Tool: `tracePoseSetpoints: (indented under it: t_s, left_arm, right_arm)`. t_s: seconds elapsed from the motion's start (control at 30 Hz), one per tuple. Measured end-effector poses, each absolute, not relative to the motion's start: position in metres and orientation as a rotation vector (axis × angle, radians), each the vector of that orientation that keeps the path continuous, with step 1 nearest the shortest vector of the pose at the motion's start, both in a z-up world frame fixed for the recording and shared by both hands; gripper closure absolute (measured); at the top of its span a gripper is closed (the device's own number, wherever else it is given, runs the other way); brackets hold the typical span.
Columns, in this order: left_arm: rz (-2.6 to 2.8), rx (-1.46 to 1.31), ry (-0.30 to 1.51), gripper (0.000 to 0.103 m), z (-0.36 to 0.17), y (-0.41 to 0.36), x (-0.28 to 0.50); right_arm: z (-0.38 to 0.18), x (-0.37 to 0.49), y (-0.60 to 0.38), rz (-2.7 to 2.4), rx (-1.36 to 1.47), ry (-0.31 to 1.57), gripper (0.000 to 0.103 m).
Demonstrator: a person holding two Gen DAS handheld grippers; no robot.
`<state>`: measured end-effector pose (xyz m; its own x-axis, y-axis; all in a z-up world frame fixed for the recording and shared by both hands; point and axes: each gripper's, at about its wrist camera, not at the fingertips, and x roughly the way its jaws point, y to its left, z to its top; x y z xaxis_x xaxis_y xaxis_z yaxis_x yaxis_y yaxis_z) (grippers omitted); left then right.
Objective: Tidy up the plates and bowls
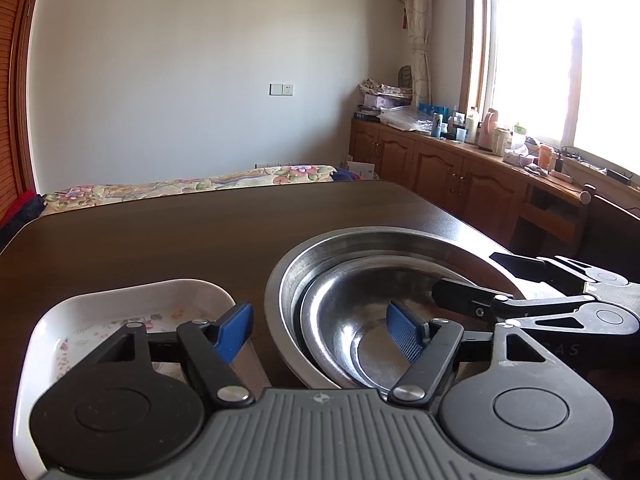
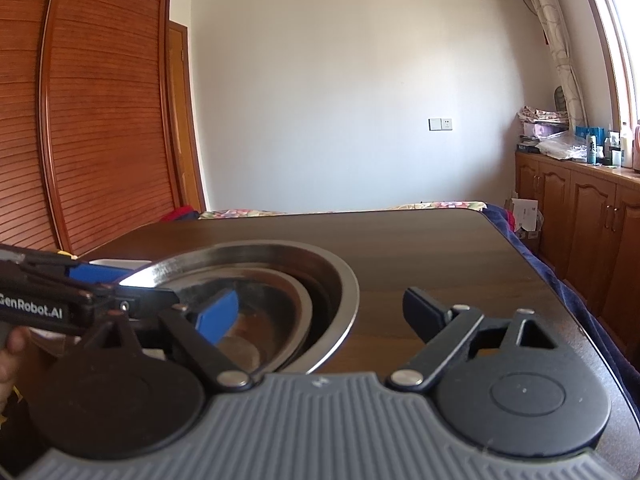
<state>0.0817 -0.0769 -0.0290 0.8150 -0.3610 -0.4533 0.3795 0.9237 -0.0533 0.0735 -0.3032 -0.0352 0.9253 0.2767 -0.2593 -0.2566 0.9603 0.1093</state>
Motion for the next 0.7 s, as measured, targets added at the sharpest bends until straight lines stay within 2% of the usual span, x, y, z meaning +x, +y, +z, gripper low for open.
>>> tracePoseSetpoints:
  t_s: [0.23, 0.47, 0.7]
  left_arm:
    - [-0.399, 0.055, 0.48, 0.036, -0.029, -0.077, 0.078]
    - [-0.393, 0.06, 0.483, 0.036, -0.028, -0.079, 0.076]
    - [-0.395, 0.057, 0.488, 0.036, -0.028, -0.08, 0.074]
  right_arm:
    - [-0.035, 0.074, -0.304, 0.285, 0.084, 0.296, 0.026]
    - [-0.035, 0.068, -0.306, 0.293, 0.122, 0.316, 0.03]
    - [-0.035, 0.063, -0.301, 0.302, 0.126, 0.324, 0.04]
